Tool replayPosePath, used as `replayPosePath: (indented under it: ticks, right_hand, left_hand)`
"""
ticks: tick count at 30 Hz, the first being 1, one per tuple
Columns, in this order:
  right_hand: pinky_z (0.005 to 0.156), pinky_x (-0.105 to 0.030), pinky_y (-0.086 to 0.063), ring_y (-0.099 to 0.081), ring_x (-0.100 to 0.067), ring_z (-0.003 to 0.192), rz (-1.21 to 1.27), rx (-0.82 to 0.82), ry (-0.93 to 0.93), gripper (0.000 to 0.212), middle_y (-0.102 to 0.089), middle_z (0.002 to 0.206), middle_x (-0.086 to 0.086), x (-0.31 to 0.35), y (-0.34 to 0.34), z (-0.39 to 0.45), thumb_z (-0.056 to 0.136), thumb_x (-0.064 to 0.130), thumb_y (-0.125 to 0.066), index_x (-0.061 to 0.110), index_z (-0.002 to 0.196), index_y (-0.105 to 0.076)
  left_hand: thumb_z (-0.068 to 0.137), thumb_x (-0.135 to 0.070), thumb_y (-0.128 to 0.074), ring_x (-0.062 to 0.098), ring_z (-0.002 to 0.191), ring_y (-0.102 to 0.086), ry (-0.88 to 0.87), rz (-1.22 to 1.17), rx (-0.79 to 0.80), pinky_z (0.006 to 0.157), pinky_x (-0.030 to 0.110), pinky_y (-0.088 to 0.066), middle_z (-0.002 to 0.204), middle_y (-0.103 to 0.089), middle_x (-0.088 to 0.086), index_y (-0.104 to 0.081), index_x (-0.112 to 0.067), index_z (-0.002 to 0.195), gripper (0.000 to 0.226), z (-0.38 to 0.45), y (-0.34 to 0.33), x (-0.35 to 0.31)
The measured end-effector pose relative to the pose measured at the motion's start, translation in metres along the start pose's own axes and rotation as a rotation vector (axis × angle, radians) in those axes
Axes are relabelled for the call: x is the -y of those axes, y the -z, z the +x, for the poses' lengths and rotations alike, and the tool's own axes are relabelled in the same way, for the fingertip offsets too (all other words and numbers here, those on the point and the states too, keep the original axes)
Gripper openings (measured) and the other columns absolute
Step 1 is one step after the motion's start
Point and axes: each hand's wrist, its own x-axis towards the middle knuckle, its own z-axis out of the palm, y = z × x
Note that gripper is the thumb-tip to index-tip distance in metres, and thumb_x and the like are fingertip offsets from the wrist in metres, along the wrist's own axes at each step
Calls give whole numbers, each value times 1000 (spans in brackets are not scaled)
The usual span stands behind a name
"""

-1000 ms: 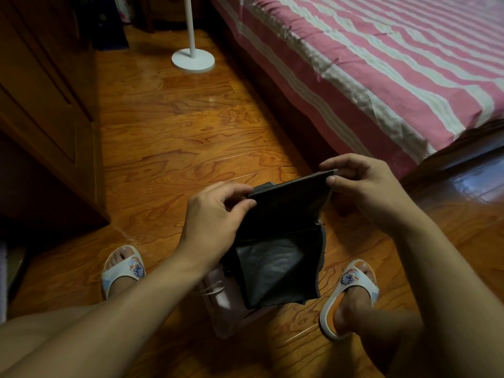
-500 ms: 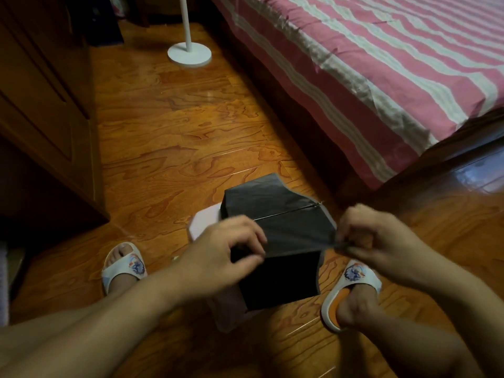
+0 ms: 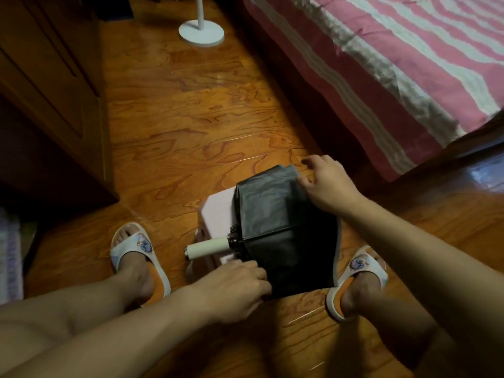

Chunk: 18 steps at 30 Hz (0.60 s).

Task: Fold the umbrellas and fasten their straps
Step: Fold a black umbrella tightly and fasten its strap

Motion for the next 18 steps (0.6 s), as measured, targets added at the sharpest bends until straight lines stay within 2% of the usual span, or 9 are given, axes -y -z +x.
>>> replayPosePath:
  ticks: [2,4,7,9,11,12,14,16,18]
  right_hand:
    - [107,-42,-44,-51,-31,131,231,184,-282,62,-52,145,-9,10,-3,38,98,42,-64,15,150,-44]
    - [99,-42,-52,-62,-29,117,420,267,-416,54,-63,129,-7,6,-10,60,93,36,-72,13,139,-57]
    - [92,-42,-57,-67,-26,105,537,247,-361,30,-69,115,-11,9,-1,65,93,20,-73,14,122,-69]
    - [85,-36,-58,-67,-24,108,636,241,-296,36,-66,122,-8,14,19,52,96,14,-68,19,131,-65]
    - [85,-34,-57,-66,-21,111,688,287,-209,40,-63,127,-3,17,44,26,97,12,-65,29,133,-64]
    - [83,-33,-57,-67,-19,109,675,324,-173,39,-64,127,-1,17,53,10,97,13,-65,33,131,-65]
    - [75,-27,-57,-71,-16,100,648,399,-131,38,-67,121,-3,12,65,-21,94,14,-68,36,125,-69]
    - [87,-33,-58,-70,-20,105,669,427,-106,40,-70,117,-9,8,69,-51,86,15,-73,35,120,-72]
    - [98,-41,-53,-70,-23,109,723,382,-71,42,-73,114,-5,5,70,-73,79,16,-75,34,116,-75]
  left_hand:
    - [101,-36,-50,13,105,-57,37,-53,-32,91,38,-50,112,-63,-8,-65,-28,116,23,-2,14,-2]
    - [101,-36,-49,12,102,-59,159,-104,-162,89,35,-51,107,-63,-9,-64,-28,110,19,1,34,0]
    - [97,-32,-50,22,108,-58,525,-128,-306,87,41,-51,109,-60,-2,-55,-26,109,14,3,54,28]
    - [94,-39,-57,29,118,-52,718,-103,-101,91,45,-50,122,-54,2,-47,-24,123,34,-3,52,56]
    - [91,-48,-63,27,109,-56,773,-196,122,88,44,-52,123,-55,2,-43,-26,126,46,-12,41,70]
    - [92,-49,-63,26,102,-57,765,-238,156,84,43,-53,118,-57,2,-42,-28,123,43,-15,33,72]
    - [96,-43,-60,27,93,-58,721,-235,100,75,42,-52,106,-59,3,-40,-28,115,31,-17,19,72]
    - [97,-37,-60,29,95,-58,698,-168,-40,74,42,-49,105,-60,5,-40,-26,113,27,-19,14,73]
    - [95,-33,-64,29,102,-58,709,-74,-208,77,40,-43,110,-60,4,-44,-24,117,31,-21,18,82]
